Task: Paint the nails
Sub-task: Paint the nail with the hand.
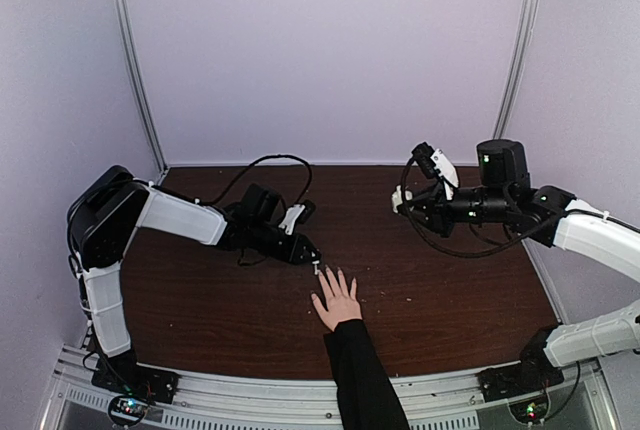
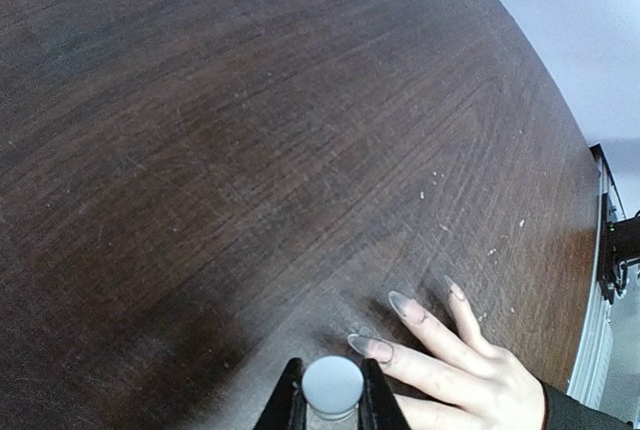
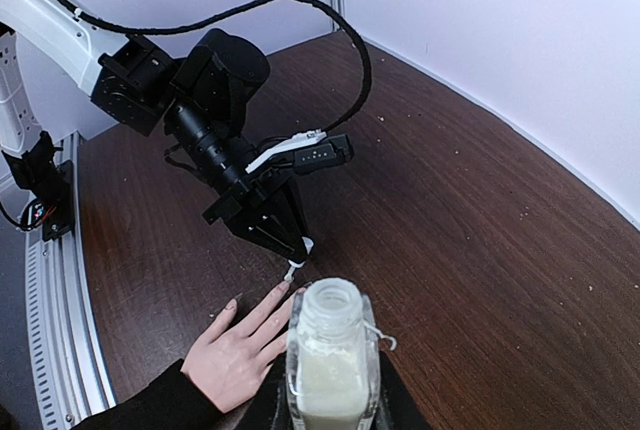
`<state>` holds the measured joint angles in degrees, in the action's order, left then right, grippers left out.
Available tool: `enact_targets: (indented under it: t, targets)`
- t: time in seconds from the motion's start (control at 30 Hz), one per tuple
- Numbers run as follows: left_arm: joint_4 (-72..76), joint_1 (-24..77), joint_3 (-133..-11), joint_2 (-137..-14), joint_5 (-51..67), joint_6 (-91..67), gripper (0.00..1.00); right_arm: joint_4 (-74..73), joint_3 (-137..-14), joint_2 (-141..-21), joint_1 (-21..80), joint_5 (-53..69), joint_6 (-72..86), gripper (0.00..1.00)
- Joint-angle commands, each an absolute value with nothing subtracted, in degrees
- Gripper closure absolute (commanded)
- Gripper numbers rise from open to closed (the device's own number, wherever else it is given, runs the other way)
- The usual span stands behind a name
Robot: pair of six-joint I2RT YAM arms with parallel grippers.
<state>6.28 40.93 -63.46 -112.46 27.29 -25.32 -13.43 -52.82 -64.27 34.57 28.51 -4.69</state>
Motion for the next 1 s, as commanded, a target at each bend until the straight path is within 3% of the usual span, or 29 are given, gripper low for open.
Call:
enact_targets:
  t: [0.0, 0.37, 0.97]
  targets:
    - [6.4, 41.1, -64.4, -110.2, 25.7, -23.6, 1.00, -11.8, -52.0, -62.8, 34.0, 28.0, -4.5, 1.00]
    - [4.2, 41.2, -64.3, -105.9, 25.6, -21.7, 1.00, -11.8, -51.9, -62.0, 34.1, 27.8, -4.5, 1.00]
    - [-4.8, 44.4, -69.8, -109.1, 24.7, -16.2, 1.00, -12.0, -52.0, -61.6, 34.0, 27.5, -4.6, 1.00]
